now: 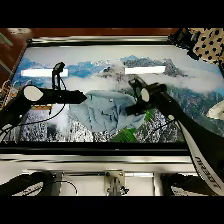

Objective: Fold the shirts.

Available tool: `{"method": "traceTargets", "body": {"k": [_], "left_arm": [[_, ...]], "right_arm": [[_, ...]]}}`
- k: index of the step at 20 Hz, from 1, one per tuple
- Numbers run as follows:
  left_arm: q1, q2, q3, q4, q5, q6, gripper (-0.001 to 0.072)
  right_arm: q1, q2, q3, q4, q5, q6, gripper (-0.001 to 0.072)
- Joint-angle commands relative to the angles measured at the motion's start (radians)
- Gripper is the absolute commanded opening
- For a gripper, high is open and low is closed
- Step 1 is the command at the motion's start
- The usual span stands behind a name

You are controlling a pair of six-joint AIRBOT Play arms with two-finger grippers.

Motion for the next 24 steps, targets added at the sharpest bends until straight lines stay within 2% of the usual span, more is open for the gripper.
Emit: {"method": "traceTargets", "body": {"k": [1,4,8,10,13,16,19,22,24], "left_arm": [[0.001,0.013,0.178,0.084,-0.139,0.028,0.006],[0.001,0.041,0.511,0.194,-0.262,0.023,0.006],[0.001,0.049,0.982,0.216,-0.26,-0.096,0.006],[0.001,0.075,1.077,0.219,-0.246,-0.112,0.006],[0.001,0.145,1.014,0.318,-0.288,-0.178,0.006],[0.001,0.162,0.887,0.391,-0.483,-0.232,0.0061],[0.001,0.125,0.742,0.396,-0.608,-0.231,0.0061],[0.001,0.094,0.55,0.456,-0.611,-0.232,0.0061],[0.0,0.082,0.397,0.456,-0.56,-0.253,0.006]], "right_arm": [[0.001,0.149,0.192,-0.023,0.007,-0.113,0.0068],[0.001,0.283,0.436,-0.033,0.007,-0.138,0.0068],[0.001,0.357,0.76,-0.048,-0.007,-0.061,0.0068],[0.001,0.379,0.808,-0.047,0.018,-0.018,0.0068],[0.001,0.373,0.807,-0.047,0.195,-0.016,0.0068],[0.001,0.33,0.767,-0.016,0.379,-0.008,0.0068],[0.001,0.234,0.698,0.105,0.53,-0.005,0.0068],[0.001,0.129,0.612,0.187,0.594,-0.003,0.0068],[0.002,0.077,0.533,0.266,0.595,-0.003,0.0068]]}}
